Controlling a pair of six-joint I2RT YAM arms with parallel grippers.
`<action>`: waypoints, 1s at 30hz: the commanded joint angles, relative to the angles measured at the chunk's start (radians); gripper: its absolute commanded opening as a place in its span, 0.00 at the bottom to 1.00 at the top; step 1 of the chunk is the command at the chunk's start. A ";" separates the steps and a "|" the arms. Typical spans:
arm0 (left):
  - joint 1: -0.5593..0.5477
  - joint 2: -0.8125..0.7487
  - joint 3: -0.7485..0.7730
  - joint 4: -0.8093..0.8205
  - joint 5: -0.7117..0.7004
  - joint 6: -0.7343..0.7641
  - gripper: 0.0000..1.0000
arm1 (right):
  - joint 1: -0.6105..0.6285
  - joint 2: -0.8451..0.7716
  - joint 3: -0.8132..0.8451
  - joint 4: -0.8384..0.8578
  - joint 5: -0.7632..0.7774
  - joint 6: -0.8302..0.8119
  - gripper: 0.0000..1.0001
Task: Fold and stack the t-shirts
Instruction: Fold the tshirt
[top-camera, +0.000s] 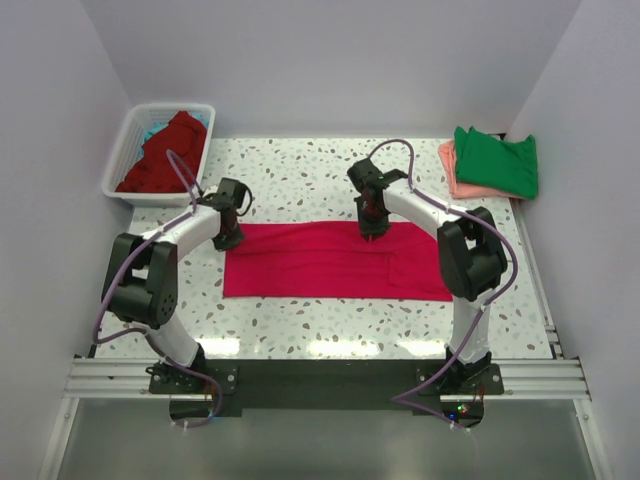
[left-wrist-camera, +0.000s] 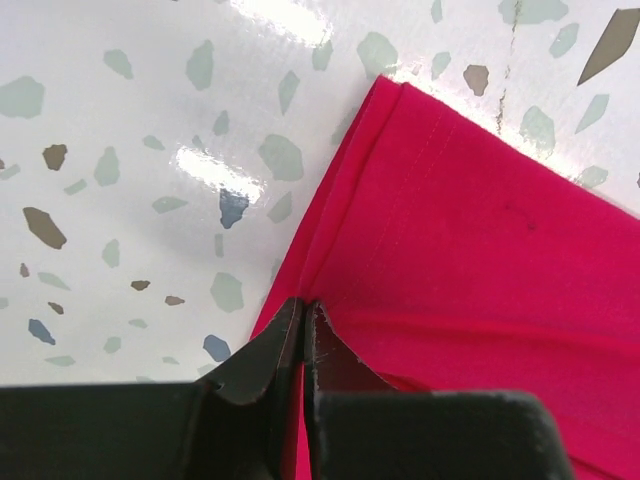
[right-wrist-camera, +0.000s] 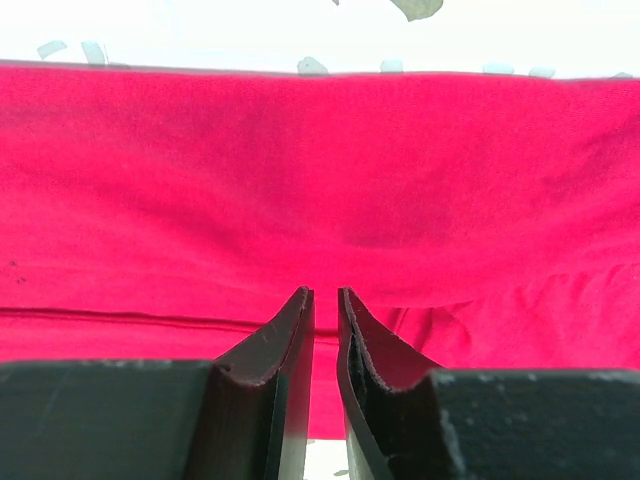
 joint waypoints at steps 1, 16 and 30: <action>-0.002 -0.053 0.037 -0.028 -0.076 0.001 0.05 | 0.006 -0.019 0.000 0.000 -0.002 0.010 0.20; -0.002 -0.086 0.080 -0.069 -0.040 0.019 0.03 | 0.013 0.004 -0.051 0.014 -0.009 0.006 0.20; -0.002 -0.077 0.066 -0.060 -0.016 0.022 0.03 | 0.055 0.013 -0.054 0.087 -0.041 -0.040 0.25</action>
